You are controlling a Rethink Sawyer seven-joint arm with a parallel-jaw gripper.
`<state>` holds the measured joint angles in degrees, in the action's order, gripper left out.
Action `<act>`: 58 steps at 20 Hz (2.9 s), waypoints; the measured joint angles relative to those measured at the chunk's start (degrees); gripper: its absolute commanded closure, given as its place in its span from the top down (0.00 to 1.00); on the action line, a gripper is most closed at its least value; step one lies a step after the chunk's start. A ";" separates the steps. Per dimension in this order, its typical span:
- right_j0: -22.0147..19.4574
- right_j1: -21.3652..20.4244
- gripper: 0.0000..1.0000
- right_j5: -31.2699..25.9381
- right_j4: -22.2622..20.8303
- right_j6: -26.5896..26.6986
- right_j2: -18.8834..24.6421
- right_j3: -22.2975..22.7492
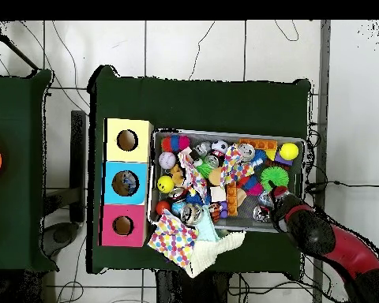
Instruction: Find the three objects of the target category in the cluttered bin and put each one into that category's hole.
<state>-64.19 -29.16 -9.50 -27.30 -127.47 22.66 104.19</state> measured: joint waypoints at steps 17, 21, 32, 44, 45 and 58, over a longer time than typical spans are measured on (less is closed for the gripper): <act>-1.35 0.01 1.00 0.00 0.00 0.00 -0.01 0.02; -1.51 0.01 1.00 0.00 0.00 0.00 -0.03 0.02; -1.50 0.01 1.00 0.00 0.00 0.00 -0.83 0.40; -1.50 -0.01 1.00 0.00 0.01 0.00 -2.54 1.13; -1.51 -0.01 1.00 0.00 0.01 0.00 -2.53 1.15; -2.97 0.06 1.00 0.05 0.01 0.00 -2.17 2.03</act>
<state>-67.15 -29.10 -9.45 -27.29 -127.47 20.50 106.22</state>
